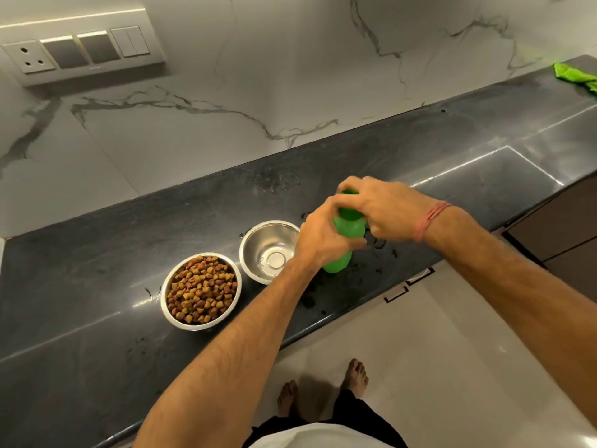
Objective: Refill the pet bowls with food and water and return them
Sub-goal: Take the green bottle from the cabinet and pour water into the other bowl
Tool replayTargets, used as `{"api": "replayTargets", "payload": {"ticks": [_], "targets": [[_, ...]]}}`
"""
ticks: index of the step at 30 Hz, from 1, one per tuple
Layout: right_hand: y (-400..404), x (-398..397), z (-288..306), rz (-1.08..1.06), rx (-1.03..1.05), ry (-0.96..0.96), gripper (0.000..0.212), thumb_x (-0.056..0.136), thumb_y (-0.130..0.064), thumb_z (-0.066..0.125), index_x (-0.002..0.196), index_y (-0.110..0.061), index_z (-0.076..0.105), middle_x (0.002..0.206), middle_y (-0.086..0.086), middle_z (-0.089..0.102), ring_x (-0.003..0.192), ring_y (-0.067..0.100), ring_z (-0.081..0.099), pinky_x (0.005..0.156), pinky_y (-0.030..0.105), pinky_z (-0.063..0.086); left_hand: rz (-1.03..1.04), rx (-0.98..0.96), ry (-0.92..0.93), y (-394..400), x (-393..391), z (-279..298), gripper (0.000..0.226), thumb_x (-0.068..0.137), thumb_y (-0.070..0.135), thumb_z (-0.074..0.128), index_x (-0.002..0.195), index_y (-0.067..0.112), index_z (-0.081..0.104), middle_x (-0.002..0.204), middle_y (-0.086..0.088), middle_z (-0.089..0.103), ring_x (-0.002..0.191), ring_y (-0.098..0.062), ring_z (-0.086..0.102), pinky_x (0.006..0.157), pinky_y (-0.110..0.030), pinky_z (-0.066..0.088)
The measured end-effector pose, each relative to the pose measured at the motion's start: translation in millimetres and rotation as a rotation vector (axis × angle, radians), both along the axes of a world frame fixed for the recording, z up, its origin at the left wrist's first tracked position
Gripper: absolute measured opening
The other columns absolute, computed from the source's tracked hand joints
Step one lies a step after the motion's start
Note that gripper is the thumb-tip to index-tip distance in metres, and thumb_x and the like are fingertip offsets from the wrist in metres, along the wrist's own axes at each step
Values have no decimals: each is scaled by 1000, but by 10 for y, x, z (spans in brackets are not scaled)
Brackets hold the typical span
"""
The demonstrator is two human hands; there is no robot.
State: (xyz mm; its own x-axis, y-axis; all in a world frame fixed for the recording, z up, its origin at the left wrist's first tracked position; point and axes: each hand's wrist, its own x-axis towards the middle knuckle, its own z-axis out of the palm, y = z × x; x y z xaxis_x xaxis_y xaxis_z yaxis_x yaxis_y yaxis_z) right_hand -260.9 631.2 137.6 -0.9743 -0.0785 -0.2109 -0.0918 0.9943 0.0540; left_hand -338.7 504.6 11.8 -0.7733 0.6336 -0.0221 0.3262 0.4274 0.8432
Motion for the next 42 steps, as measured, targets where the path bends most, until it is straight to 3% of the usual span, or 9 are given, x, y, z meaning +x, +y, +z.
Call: {"api": "replayTargets", "payload": {"ticks": [5, 9, 12, 15, 22, 26, 29, 35, 42], "targets": [[-123, 80, 197, -99, -428, 176, 21, 95, -20, 54, 110, -29, 66, 125, -19, 65, 131, 14, 58, 109, 46, 52, -33, -15, 1, 11, -30, 4, 67, 55, 57, 92, 113, 45, 61, 98, 20, 73, 92, -3, 71, 81, -41, 63], [-213, -42, 188, -374, 137, 56, 69, 97, -82, 39, 123, -22, 61, 113, 6, 68, 101, 33, 70, 83, 44, 55, -22, 16, -15, -29, -18, -19, 73, 54, 56, 94, 117, 46, 59, 102, 21, 74, 93, -3, 73, 81, -43, 64], [-196, -53, 222, -228, -30, -97, 27, 102, -35, 62, 127, -27, 64, 129, 4, 65, 116, 32, 65, 96, 48, 55, 0, 27, -32, -37, -12, 4, 76, 54, 52, 95, 119, 47, 57, 101, 20, 74, 94, -6, 73, 82, -44, 63], [-116, 81, 331, -92, -380, -93, 48, 80, 10, 55, 89, -33, 75, 131, -7, 67, 130, 18, 58, 110, 43, 47, 1, 31, -18, -37, 19, 12, 80, 55, 51, 97, 124, 50, 56, 104, 23, 72, 97, -5, 71, 83, -40, 62], [-205, -64, 161, -351, 110, 123, 65, 98, -79, 42, 131, -26, 60, 120, 3, 63, 101, 32, 68, 81, 44, 54, 15, 18, -33, -27, 24, -12, 73, 53, 53, 93, 116, 47, 56, 98, 18, 75, 90, -8, 74, 79, -47, 65], [-201, -63, 160, -60, -61, -13, 9, 94, -28, 69, 100, -34, 72, 125, -6, 60, 109, 23, 64, 86, 47, 59, 9, -13, -23, -5, 41, 12, 74, 53, 51, 94, 116, 48, 54, 98, 22, 72, 90, -3, 71, 80, -42, 64], [-130, 32, 219, -20, -346, -39, 38, 79, 1, 69, 76, -37, 71, 117, -15, 71, 126, 17, 61, 108, 37, 51, 13, -9, -24, -13, 38, -10, 76, 51, 54, 94, 117, 49, 57, 102, 22, 73, 93, -3, 72, 82, -43, 64], [-98, -137, 88, -264, 74, 124, 60, 96, -78, 49, 130, -30, 61, 121, 1, 63, 102, 27, 68, 82, 42, 56, 30, 10, -38, -10, 28, -7, 72, 52, 56, 93, 113, 47, 57, 101, 19, 73, 91, -7, 73, 80, -48, 65], [100, -60, 252, 46, -176, 111, 45, 84, -2, 71, 120, -30, 73, 132, -9, 67, 111, 21, 54, 92, 49, 56, 17, -6, -41, -11, 27, 43, 82, 50, 60, 91, 122, 48, 54, 106, 19, 72, 97, -10, 72, 85, -48, 64]]}}
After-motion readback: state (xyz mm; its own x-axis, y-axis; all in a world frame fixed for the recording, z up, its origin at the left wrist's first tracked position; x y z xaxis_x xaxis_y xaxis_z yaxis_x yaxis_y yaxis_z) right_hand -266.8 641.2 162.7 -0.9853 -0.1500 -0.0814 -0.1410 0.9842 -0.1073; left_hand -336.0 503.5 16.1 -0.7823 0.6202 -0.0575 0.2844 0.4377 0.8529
